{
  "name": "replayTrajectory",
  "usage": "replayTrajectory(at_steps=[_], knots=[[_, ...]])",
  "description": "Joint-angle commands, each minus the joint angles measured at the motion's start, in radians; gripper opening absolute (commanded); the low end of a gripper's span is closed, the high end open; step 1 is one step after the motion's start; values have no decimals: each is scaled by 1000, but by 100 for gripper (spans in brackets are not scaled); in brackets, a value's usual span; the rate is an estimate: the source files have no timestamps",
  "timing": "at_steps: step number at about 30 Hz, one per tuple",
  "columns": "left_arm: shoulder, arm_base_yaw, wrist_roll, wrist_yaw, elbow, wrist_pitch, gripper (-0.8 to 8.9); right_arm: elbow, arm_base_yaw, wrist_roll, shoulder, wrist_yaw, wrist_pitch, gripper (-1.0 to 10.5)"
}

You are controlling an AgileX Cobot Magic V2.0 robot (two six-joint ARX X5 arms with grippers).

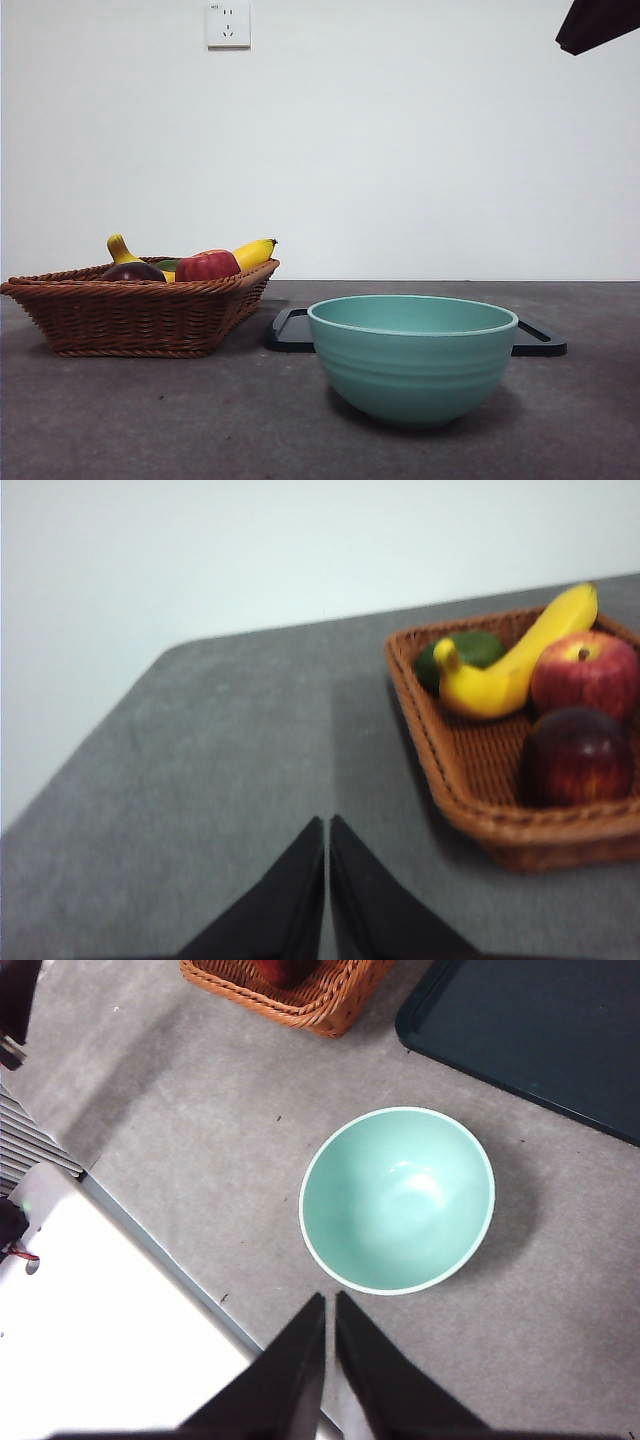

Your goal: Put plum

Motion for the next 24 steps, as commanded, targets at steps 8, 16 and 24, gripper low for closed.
replayTrajectory(at_steps=[8,16,24], knots=[[-2,4,-11,-3,-21,-63,7,19,8,-8,7,0,13,5],[-2,4,-26,-3,-21,-62,7,19,8,-8,7,0,14,5],[-2,4,-25,-3,-21,-62,7,19,8,-8,7,0,14,5]])
